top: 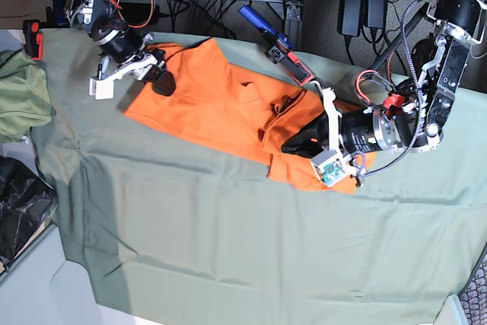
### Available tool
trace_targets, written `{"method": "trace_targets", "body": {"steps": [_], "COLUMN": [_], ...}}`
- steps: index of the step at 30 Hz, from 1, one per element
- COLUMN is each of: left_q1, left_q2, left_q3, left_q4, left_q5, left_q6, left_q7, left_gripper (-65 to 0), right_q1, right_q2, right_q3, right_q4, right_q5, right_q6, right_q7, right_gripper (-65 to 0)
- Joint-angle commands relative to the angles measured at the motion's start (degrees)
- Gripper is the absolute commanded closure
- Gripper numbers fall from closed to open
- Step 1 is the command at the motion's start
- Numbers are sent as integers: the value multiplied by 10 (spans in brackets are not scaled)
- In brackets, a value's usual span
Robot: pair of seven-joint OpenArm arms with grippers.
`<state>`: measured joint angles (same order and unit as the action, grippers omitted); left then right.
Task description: Fold the T-shirt properly
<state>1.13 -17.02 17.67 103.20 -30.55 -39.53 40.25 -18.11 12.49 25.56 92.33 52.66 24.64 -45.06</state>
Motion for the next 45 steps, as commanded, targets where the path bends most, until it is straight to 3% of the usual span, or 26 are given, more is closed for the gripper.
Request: {"method": "trace_targets", "body": {"steps": [1, 10, 16, 23, 34, 37, 40, 45], "left_q1": [-8, -8, -8, -7, 13, 20, 21, 21], "left_q2": [-2, -1, -2, -11, -75, -78, -80, -104], "left_q3": [-2, -10, -85, -171, -186, -194, -208, -223], "left_q4": [11, 11, 11, 11, 11, 11, 11, 11], "left_q5": [-9, -39, -61, -83, -82, -82, -82, -87], "left_q6": [-5, -5, -5, -5, -5, -5, -5, -5], "left_q7": [-14, -15, -14, -1, -1, -1, -1, -1], "left_gripper": [0, 0, 0, 0, 0, 0, 0, 0], "right_q1": [3, 5, 4, 2, 3, 3, 3, 3], "right_q2": [7, 7, 17, 64, 143, 143, 131, 65], "right_q3": [2, 2, 14, 75, 158, 171, 171, 170], "right_q4": [7, 7, 7, 7, -2, -2, 13, 106], "right_q5": [-2, -19, -59, -62, -50, 17, 44, 42], "right_q6": [80, 80, 80, 80, 79, 80, 80, 80], "right_q7": [17, 23, 28, 26, 12, -15, -17, -19], "right_gripper": [0, 0, 0, 0, 0, 0, 0, 0]}}
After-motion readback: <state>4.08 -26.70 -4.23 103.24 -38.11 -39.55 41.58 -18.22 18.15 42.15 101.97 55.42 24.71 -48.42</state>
